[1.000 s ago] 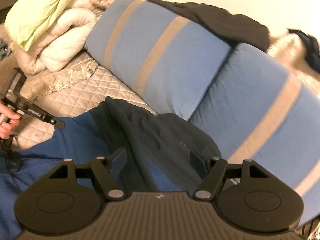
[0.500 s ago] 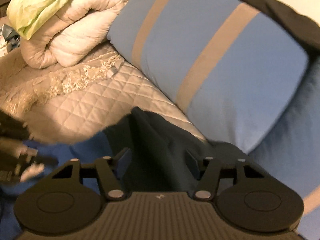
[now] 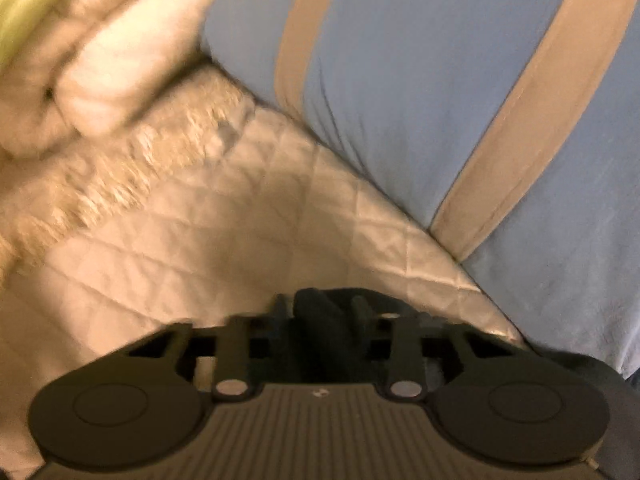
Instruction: Fold clothes
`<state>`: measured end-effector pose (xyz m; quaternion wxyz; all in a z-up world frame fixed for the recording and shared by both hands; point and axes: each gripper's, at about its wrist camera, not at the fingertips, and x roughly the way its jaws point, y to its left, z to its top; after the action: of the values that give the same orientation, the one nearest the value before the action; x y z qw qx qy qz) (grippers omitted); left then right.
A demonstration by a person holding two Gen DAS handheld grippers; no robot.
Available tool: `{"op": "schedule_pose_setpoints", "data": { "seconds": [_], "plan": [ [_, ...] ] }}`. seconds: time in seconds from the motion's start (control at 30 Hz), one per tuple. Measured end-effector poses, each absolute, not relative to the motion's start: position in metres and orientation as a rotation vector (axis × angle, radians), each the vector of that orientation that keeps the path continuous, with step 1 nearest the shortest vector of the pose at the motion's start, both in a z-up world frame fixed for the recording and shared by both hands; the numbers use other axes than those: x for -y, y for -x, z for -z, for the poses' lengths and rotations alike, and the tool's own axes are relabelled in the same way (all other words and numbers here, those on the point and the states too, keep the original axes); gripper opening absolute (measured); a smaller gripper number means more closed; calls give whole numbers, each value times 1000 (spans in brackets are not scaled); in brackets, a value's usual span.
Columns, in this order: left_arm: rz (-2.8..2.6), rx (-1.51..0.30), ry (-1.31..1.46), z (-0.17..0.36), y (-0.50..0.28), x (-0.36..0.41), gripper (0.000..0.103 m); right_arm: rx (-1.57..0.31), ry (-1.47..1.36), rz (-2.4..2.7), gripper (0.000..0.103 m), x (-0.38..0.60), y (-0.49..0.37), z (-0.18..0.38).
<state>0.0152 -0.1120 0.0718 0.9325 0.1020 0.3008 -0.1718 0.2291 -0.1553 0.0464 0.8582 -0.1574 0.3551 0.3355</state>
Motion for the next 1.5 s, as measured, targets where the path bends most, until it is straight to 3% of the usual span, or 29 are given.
{"op": "schedule_pose_setpoints", "data": {
  "seconds": [0.03,0.37,0.5,0.57,0.63,0.67,0.7,0.73,0.83,1.2,1.5],
  "plan": [
    [353,-614,-193,-70,-13,109,16,-748,302,-677,6,159,-233,-47],
    [354,-656,-137,-65,-11,100,15,-776,51,-443,2,188,-270,-49],
    [356,-693,-111,-68,-15,98,24,-749,1,-451,4,193,-267,-52],
    [351,-709,-109,-72,-16,93,37,-724,-22,-430,21,201,-267,-59],
    [345,-724,-102,-78,-14,87,57,-683,-17,-433,52,213,-262,-74],
    [348,-726,-92,-82,-12,83,62,-669,-2,-427,59,222,-257,-81],
    [353,-724,-81,-86,-9,79,70,-656,17,-418,73,232,-252,-90],
    [358,-719,-72,-91,-6,74,75,-643,35,-410,83,242,-246,-98],
    [355,-711,-76,-106,2,61,76,-605,91,-384,101,272,-230,-122],
    [347,-722,-137,-166,5,38,76,-590,163,-250,103,429,-143,-175],
    [299,-695,-139,-208,0,42,76,-551,390,-56,103,467,-73,-183]
  ]
}}
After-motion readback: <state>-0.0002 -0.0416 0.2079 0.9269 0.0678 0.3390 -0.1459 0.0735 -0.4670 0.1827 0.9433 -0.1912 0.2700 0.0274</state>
